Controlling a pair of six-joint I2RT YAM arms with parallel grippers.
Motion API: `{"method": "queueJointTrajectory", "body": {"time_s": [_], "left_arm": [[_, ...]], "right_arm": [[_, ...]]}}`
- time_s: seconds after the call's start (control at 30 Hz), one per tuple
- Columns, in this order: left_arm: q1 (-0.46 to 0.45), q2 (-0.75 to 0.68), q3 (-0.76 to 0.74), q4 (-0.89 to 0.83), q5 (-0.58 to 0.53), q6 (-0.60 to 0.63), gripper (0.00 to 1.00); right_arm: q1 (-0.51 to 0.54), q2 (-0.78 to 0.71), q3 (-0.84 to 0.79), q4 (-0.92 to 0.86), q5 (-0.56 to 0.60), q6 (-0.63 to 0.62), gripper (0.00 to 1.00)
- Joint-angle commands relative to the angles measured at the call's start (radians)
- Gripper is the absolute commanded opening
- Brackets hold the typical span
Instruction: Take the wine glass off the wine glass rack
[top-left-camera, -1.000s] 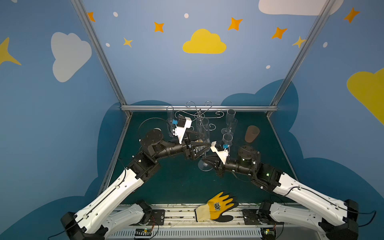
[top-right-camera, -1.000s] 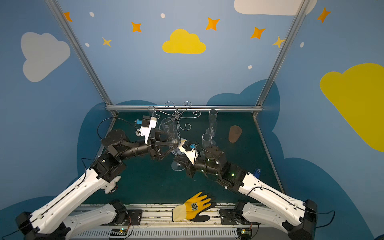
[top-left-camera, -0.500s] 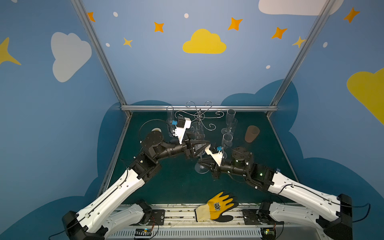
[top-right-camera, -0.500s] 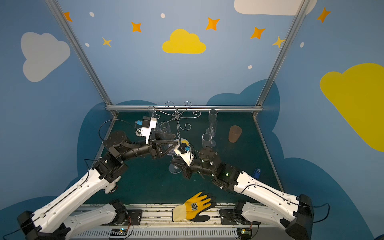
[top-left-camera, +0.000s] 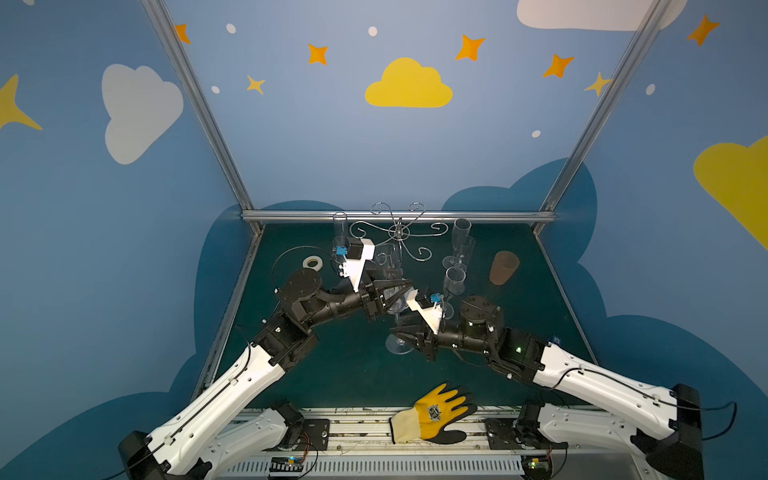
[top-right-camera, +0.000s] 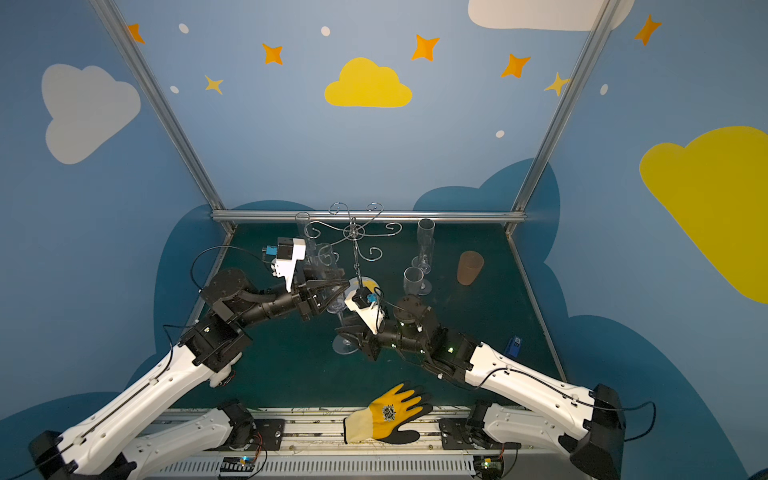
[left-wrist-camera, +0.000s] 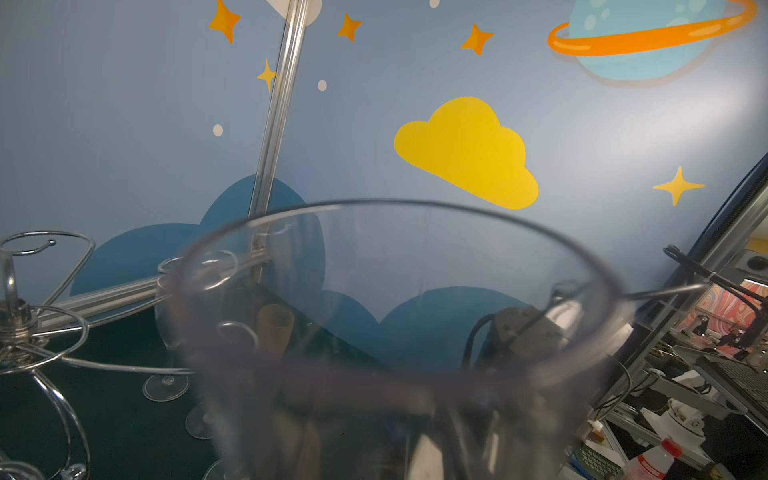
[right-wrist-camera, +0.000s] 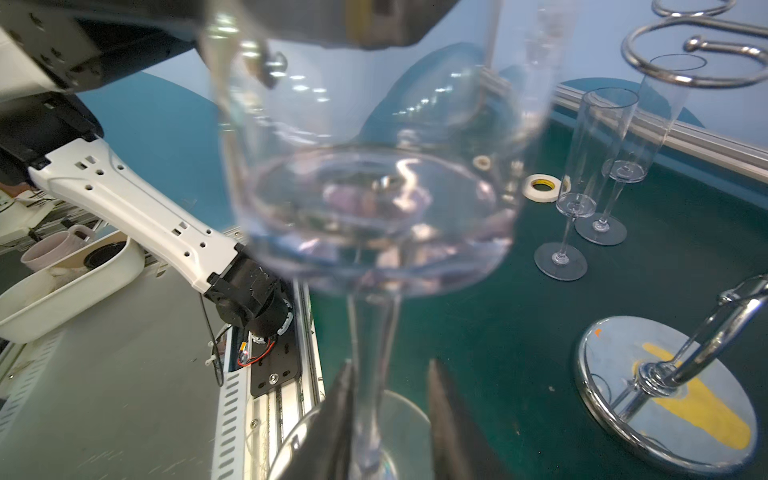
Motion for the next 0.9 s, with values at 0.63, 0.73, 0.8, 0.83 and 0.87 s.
{"method": "queueJointTrajectory", "body": {"time_s": [0.63, 0.73, 0.8, 0.83, 0.87], "left_arm": [[-0.006, -0.461, -0.362, -0.15, -0.582, 0.251, 0.4], [-0.006, -0.491, -0.44, -0.06, -0.658, 0.347, 0.39], [-0.006, -0.489, -0.482, 0.012, -0.701, 0.405, 0.39], [-0.005, -0.48, -0.5, 0.044, -0.723, 0.435, 0.39], [-0.006, -0.467, -0.516, 0.079, -0.745, 0.46, 0.39]], "right_arm": [[0.003, -0.357, -0.063, -0.131, 0.406, -0.09, 0.89], [0.002, -0.406, -0.082, -0.15, 0.434, -0.081, 0.89], [0.002, -0.432, -0.088, -0.166, 0.445, -0.076, 0.89], [0.002, -0.44, -0.09, -0.175, 0.451, -0.074, 0.89], [0.002, -0.447, -0.091, -0.181, 0.455, -0.071, 0.89]]}}
